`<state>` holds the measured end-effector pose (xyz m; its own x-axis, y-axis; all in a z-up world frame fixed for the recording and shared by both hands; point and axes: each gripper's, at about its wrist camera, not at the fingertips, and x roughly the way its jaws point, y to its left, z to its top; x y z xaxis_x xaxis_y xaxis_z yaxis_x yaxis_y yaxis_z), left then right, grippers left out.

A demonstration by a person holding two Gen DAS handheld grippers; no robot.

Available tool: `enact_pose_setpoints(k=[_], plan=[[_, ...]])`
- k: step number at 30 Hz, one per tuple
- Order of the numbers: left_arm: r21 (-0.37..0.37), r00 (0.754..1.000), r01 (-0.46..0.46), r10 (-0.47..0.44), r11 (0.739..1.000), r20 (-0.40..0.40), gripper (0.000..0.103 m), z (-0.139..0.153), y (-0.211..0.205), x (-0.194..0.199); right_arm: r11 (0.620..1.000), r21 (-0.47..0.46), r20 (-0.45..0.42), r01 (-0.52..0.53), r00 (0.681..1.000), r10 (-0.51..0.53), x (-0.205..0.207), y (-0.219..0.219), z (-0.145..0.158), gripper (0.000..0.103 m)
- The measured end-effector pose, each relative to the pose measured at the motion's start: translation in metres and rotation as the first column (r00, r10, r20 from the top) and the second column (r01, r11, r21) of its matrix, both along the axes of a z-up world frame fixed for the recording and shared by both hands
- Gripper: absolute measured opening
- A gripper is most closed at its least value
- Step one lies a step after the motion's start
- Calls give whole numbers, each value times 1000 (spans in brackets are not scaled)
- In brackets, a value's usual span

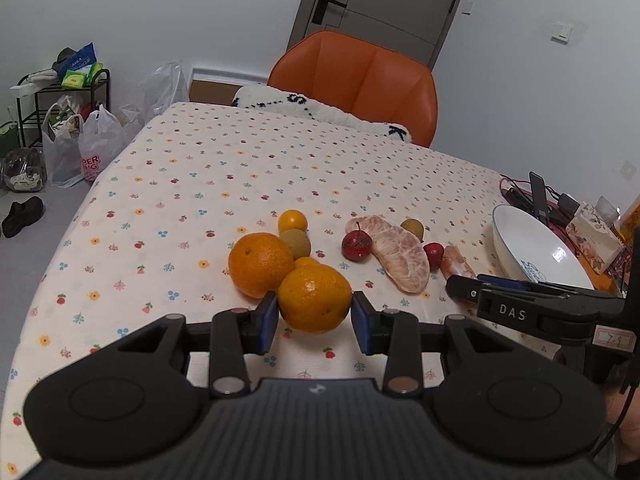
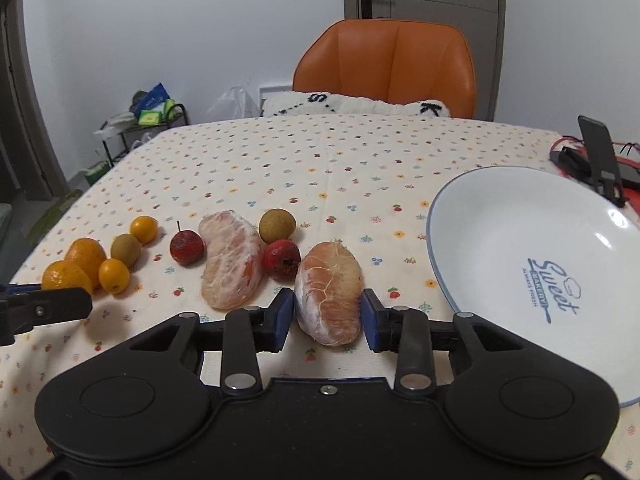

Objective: Organize fruits
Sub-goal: 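Grasp a peeled pomelo segment with the right tool while the left tool grasps a large orange, then carry both fruits onto the white plate and open both tools to release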

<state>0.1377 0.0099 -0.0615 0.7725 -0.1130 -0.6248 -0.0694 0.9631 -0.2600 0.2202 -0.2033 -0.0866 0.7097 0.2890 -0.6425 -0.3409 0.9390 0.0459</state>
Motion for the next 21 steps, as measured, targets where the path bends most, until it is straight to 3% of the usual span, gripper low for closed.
enact_pose_setpoints(k=[9, 21], plan=[[17, 999, 18, -19, 1000, 26, 37, 10, -9, -1, 996, 80, -7, -46, 999, 46, -20, -16, 11, 32], [61, 993, 87, -92, 994, 72, 37, 34, -50, 11, 984, 179, 72, -25, 997, 12, -35, -51, 41, 32]])
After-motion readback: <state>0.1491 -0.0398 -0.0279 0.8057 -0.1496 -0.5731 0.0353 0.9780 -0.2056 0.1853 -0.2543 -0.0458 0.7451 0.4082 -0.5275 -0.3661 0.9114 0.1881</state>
